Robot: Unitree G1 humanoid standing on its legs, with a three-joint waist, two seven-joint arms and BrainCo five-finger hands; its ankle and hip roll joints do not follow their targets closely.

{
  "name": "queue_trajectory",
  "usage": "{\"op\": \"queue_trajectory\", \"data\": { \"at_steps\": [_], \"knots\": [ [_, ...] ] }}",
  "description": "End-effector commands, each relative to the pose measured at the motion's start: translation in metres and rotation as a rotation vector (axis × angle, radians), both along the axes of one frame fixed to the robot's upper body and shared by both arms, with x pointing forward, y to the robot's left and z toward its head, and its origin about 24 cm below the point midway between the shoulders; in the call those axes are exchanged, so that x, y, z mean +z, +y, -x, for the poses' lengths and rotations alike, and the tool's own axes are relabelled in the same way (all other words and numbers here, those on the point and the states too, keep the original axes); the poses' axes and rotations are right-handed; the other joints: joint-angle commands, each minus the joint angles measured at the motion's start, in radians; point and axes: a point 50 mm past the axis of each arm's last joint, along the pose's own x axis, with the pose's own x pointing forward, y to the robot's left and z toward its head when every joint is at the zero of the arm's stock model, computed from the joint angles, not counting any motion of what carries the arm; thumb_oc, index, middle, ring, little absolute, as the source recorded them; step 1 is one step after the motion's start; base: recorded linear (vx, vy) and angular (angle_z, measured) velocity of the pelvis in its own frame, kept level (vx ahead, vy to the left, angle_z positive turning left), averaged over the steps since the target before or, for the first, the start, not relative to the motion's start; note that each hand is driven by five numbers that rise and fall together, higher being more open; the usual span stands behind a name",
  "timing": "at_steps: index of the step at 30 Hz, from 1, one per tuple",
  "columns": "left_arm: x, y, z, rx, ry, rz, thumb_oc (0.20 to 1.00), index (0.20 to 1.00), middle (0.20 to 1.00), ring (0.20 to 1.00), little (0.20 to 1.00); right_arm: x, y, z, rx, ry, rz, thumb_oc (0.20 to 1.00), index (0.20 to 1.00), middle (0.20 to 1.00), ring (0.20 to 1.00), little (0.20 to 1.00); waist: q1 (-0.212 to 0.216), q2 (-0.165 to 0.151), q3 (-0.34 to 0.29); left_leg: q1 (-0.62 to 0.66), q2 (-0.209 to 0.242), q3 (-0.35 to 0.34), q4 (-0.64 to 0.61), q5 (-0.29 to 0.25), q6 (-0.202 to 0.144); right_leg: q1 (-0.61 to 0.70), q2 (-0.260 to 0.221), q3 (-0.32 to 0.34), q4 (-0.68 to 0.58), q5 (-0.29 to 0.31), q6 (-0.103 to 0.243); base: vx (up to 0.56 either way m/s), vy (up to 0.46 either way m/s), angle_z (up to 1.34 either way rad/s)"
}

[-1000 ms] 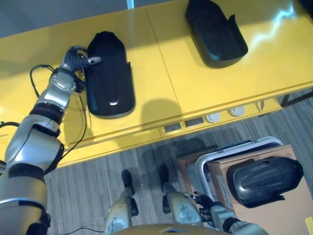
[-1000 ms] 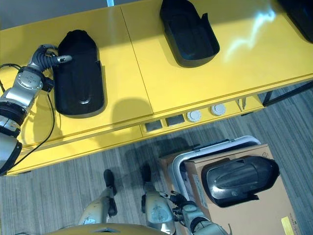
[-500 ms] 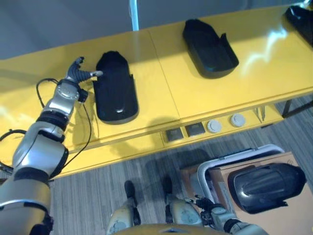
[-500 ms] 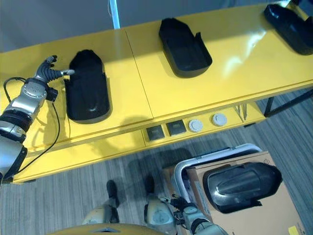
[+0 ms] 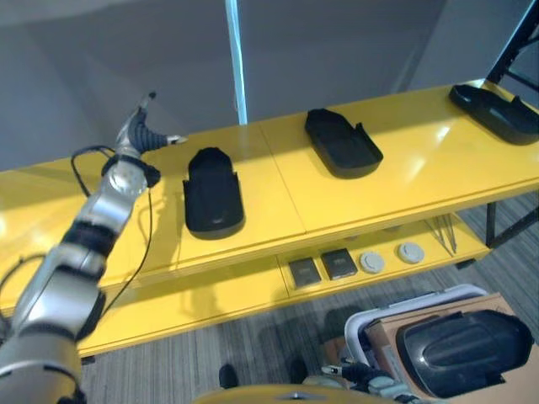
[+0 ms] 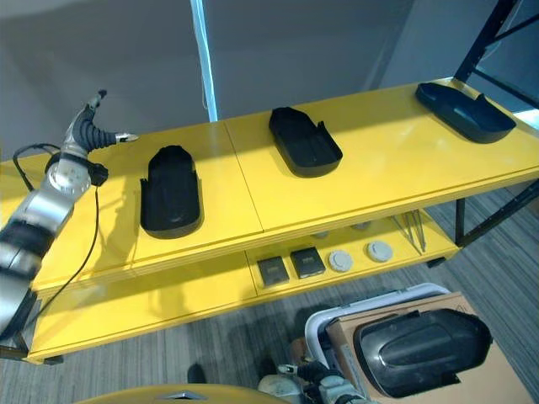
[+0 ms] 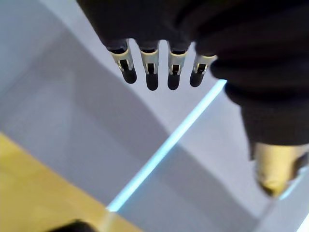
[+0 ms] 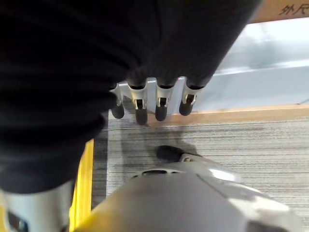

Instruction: Move parts from the plastic box to the shelf.

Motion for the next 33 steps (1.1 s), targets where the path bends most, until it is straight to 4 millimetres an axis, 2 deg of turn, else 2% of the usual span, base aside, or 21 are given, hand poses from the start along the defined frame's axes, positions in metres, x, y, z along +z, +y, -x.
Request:
{"op": "queue_trajectory", "data": {
  "at_steps": [1,3,4,5,7,8,9,14,17,20,29,33],
  "knots": [
    [0.013,0.008,0.001,-0.02,-0.08,0.055,0.2,0.2,0.2,0.2,0.2,-0.002,-0.001,0.004,0.041,0.024,0.047,1.0,1.0,1.0,1.0,1.0,0.034,-0.053,0.008,0.086,0.011,-0.039,-0.001,-0.141,-0.018,0.048,-0.083,-0.052,0.005,-0.103,0.092,0.05,0.021,0.1],
    [-0.01,-0.002,0.026,-0.106,-0.07,0.194,0.2,0.2,0.2,0.2,0.2,-0.005,0.004,0.014,0.059,0.051,0.037,1.0,1.0,1.0,1.0,1.0,0.041,-0.062,0.0,0.104,0.009,-0.039,-0.001,-0.151,-0.014,0.068,-0.086,-0.05,0.004,-0.107,0.09,0.06,0.023,0.04],
    [-0.028,-0.01,0.05,-0.174,-0.049,0.292,0.2,0.2,0.2,0.2,0.2,-0.007,0.009,0.02,0.059,0.061,0.028,1.0,1.0,1.0,1.0,1.0,0.052,-0.071,-0.002,0.116,0.009,-0.041,-0.001,-0.158,-0.01,0.082,-0.086,-0.051,0.004,-0.112,0.087,0.06,0.016,0.02],
    [-0.029,-0.009,0.051,-0.172,-0.046,0.293,0.2,0.2,0.2,0.2,0.2,-0.007,0.009,0.021,0.061,0.064,0.029,1.0,1.0,1.0,1.0,1.0,0.051,-0.07,-0.004,0.117,0.009,-0.041,-0.001,-0.159,-0.01,0.083,-0.086,-0.05,0.004,-0.112,0.087,0.04,0.007,0.03],
    [-0.046,-0.016,0.077,-0.243,-0.008,0.386,0.2,0.2,0.2,0.2,0.2,-0.009,0.017,0.021,0.075,0.061,0.017,1.0,1.0,1.0,1.0,1.0,0.066,-0.081,-0.001,0.118,0.008,-0.046,-0.001,-0.161,-0.007,0.086,-0.086,-0.05,0.004,-0.114,0.084,0.0,0.001,0.07],
    [-0.046,-0.016,0.078,-0.242,-0.005,0.386,0.2,0.2,0.2,0.2,0.2,-0.009,0.017,0.022,0.077,0.064,0.017,1.0,1.0,1.0,1.0,1.0,0.065,-0.081,-0.003,0.119,0.008,-0.046,-0.001,-0.161,-0.007,0.087,-0.086,-0.05,0.004,-0.114,0.084,-0.02,0.004,0.09],
    [-0.069,-0.02,0.097,-0.256,0.078,0.465,0.2,0.2,0.2,0.2,0.2,-0.009,0.023,0.017,0.07,0.04,0.003,1.0,1.0,1.0,1.0,1.0,0.081,-0.089,0.004,0.113,0.006,-0.057,-0.001,-0.159,-0.002,0.085,-0.085,-0.051,0.004,-0.112,0.081,-0.02,0.004,0.11],
    [-0.088,-0.027,0.11,-0.297,0.173,0.536,0.2,0.2,0.2,0.2,0.2,-0.008,0.029,0.011,0.07,0.015,-0.007,1.0,1.0,1.0,1.0,1.0,0.095,-0.094,0.007,0.101,0.002,-0.07,-0.001,-0.154,0.002,0.082,-0.085,-0.06,0.004,-0.109,0.08,-0.02,0.003,0.1],
    [-0.094,-0.049,0.117,-0.444,0.261,0.504,0.2,0.2,0.2,0.2,0.2,-0.006,0.034,0.002,0.102,-0.014,-0.012,1.0,1.0,1.0,1.0,1.0,0.104,-0.095,0.017,0.087,-0.002,-0.08,-0.001,-0.151,0.006,0.072,-0.086,-0.067,0.004,-0.103,0.083,-0.03,0.001,0.12],
    [-0.105,-0.069,0.119,-0.532,0.348,0.549,0.2,0.2,0.2,0.2,0.2,-0.005,0.036,-0.002,0.136,-0.022,-0.003,1.0,1.0,1.0,1.0,1.0,0.098,-0.097,0.02,0.078,-0.002,-0.081,-0.001,-0.149,0.007,0.063,-0.086,-0.065,0.004,-0.099,0.084,-0.01,-0.002,0.02],
    [-0.125,-0.09,0.119,-0.597,0.479,0.559,0.2,0.2,0.2,0.2,0.2,-0.005,0.039,-0.004,0.158,-0.025,0.008,1.0,1.0,1.0,1.0,1.0,0.073,-0.097,0.023,0.059,0.003,-0.068,-0.001,-0.151,0.006,0.033,-0.082,-0.05,0.004,-0.094,0.086,0.0,-0.003,-0.04],
    [-0.132,-0.09,0.115,-0.564,0.495,0.538,0.2,0.2,0.2,0.2,0.2,-0.006,0.038,0.001,0.156,-0.013,0.019,1.0,1.0,1.0,1.0,1.0,0.065,-0.098,0.024,0.056,0.004,-0.062,-0.001,-0.152,0.005,0.025,-0.082,-0.043,0.004,-0.093,0.087,0.01,-0.003,-0.1]
  ]
}}
